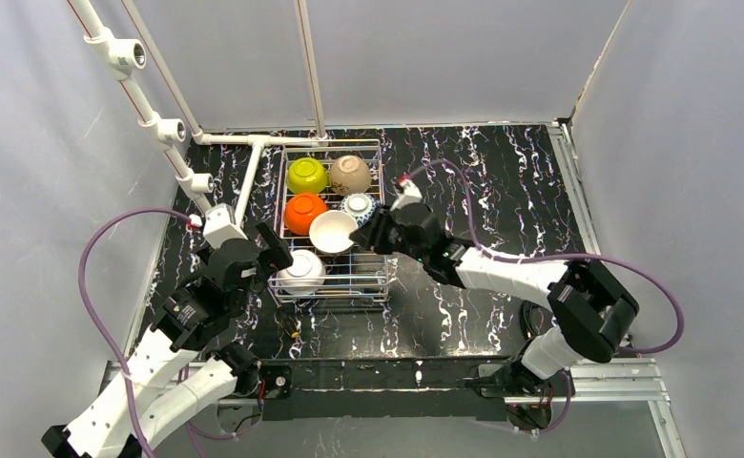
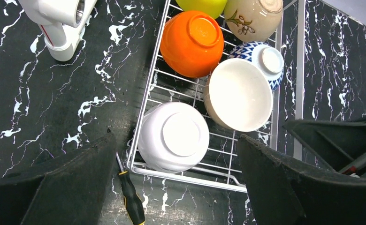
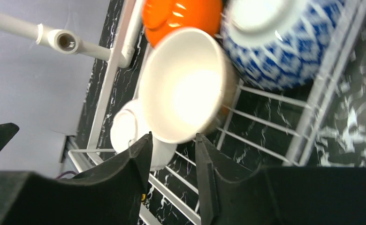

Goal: Load the bowls into the dish rack

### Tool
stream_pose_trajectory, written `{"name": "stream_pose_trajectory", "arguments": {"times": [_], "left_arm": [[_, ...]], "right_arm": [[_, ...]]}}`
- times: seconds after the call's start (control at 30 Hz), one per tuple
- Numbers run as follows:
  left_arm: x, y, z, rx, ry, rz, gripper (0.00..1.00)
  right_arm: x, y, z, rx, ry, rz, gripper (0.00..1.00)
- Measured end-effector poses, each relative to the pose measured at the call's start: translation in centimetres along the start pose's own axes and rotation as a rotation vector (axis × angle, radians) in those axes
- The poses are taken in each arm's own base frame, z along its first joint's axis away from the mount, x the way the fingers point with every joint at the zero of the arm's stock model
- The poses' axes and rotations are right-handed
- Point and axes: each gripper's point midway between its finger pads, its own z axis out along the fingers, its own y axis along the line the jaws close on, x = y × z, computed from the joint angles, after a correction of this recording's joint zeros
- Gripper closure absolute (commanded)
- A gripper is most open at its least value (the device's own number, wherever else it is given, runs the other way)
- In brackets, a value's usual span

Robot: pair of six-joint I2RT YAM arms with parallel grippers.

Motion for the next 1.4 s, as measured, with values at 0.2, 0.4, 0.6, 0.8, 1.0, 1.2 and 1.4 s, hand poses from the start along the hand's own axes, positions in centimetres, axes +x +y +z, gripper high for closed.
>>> {"name": "stream_pose_trajectory", "arguments": {"times": [0.2, 0.4, 0.6, 0.8, 1.0, 1.2, 1.4], "left_arm": [[0.0, 0.1, 0.0, -0.004, -0.003, -0.002, 0.02], [-1.0, 2.0, -0.9, -0.058, -0.063, -0.044, 0.02], [-1.8, 3.5, -1.8, -0.093, -0.113, -0.084, 0.02], [-1.8, 3.8, -1.9, -0.103, -0.118, -0.089, 0.02], [-1.8, 3.8, -1.8, -0.103, -0.117, -0.090, 0.02], [-1.7, 3.8, -1.8, -0.104, -0.116, -0.088, 0.02], [-1.7, 3.7, -1.7, -0.107, -0.111, -0.083, 0.02]], "right_arm": [[-2.0, 6.4, 2.4, 0.018, 0.005, -0.344, 0.48], [0.5, 7.0, 6.7, 0.153, 0.075, -0.545, 0.42], [5.1, 3.7, 9.3, 0.292, 0.193, -0.691, 0.43], [4.7, 3.2, 9.6, 0.351, 0.180, -0.726, 0.62], [5.1, 3.7, 9.6, 0.349, 0.175, -0.756, 0.91], [4.1, 5.1, 9.4, 0.320, 0.155, -0.764, 0.99], [2.6, 7.3, 7.0, 0.242, 0.131, -0.656, 0.99]]}}
